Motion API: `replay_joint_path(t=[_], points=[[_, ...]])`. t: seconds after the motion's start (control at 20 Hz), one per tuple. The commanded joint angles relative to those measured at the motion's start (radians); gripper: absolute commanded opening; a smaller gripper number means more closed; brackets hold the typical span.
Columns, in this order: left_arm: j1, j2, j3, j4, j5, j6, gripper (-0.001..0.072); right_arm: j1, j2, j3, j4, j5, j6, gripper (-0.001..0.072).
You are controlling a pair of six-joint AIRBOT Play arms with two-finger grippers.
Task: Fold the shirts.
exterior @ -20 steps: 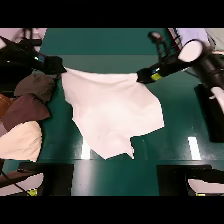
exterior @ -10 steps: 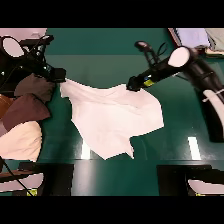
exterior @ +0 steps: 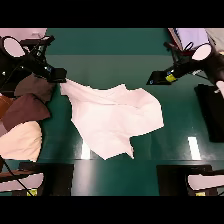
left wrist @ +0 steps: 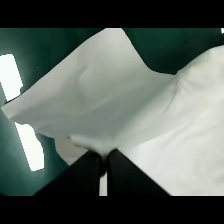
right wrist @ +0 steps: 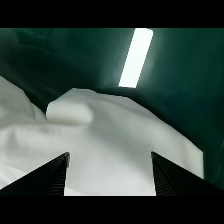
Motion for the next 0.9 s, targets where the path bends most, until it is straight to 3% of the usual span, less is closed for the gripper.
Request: replay_joint_path(t=[0.0, 0.25, 0.3, 0.45, 0.65, 0.85], points=[[0.0, 0.0, 0.0, -0.012, 0.01, -0.002, 0.0028, 0.011, -0.1, 0.002, 0.092, -0.037, -0.024, 0.0599], [0.0, -0.002, 0.0, -0.012, 0.009, -0.002, 0.0028, 0.106, -0.22, 0.134, 0.085, 0.056, -0.024, 0.0592], [0.0, -0.002, 0.0, -0.012, 0.008, -0.002, 0.0027, 0.121, -0.242, 0.165, 0.074, 0.078, -0.024, 0.0534], [0.0, -0.002, 0.0, -0.011, -0.011, -0.002, 0.0027, 0.148, -0.265, 0.211, -0.031, 0.088, -0.024, 0.0018], [0.0, 0.063, 0.001, -0.011, 0.017, -0.002, 0.0027, 0.132, -0.171, 0.264, -0.136, 0.046, -0.018, 0.0017], [0.0, 0.219, 0.085, -0.011, 0.035, -0.002, 0.0027, 0.072, 0.055, 0.325, -0.158, 0.032, -0.014, 0.0017]])
